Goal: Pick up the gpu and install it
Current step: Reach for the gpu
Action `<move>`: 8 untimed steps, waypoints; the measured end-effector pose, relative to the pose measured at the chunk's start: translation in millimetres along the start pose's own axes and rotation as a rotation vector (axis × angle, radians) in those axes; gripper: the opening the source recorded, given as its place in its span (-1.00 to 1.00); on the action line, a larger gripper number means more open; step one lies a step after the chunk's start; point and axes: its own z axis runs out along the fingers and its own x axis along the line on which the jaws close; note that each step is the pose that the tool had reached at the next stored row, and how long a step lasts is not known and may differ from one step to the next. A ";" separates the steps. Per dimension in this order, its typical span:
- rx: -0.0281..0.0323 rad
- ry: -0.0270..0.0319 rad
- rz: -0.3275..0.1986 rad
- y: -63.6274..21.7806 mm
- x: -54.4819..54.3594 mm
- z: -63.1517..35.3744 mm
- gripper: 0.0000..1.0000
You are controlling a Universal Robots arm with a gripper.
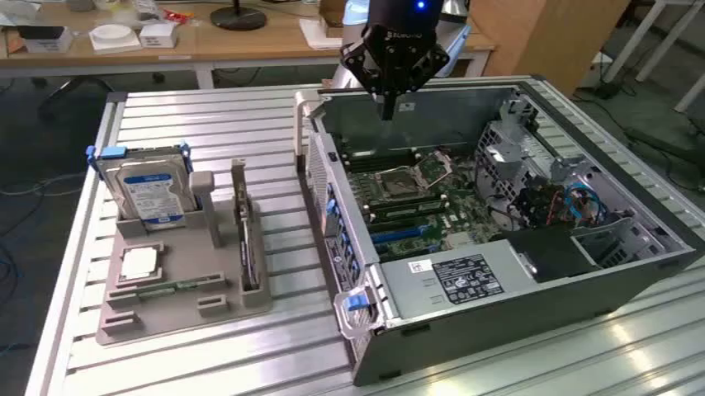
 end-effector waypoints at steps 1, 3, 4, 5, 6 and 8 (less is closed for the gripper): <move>0.0000 0.0000 0.000 0.0 0.0 0.0 -0.80; 0.0000 0.0000 0.000 0.0 0.0 0.0 -0.80; -0.0001 0.0000 0.000 0.0 0.0 0.0 -0.80; 0.0000 0.0000 0.000 0.0 0.2 0.0 -0.80; 0.0000 0.0001 0.000 0.0 0.8 0.0 -0.80; 0.0000 0.0000 0.000 -0.2 2.0 -0.1 -0.80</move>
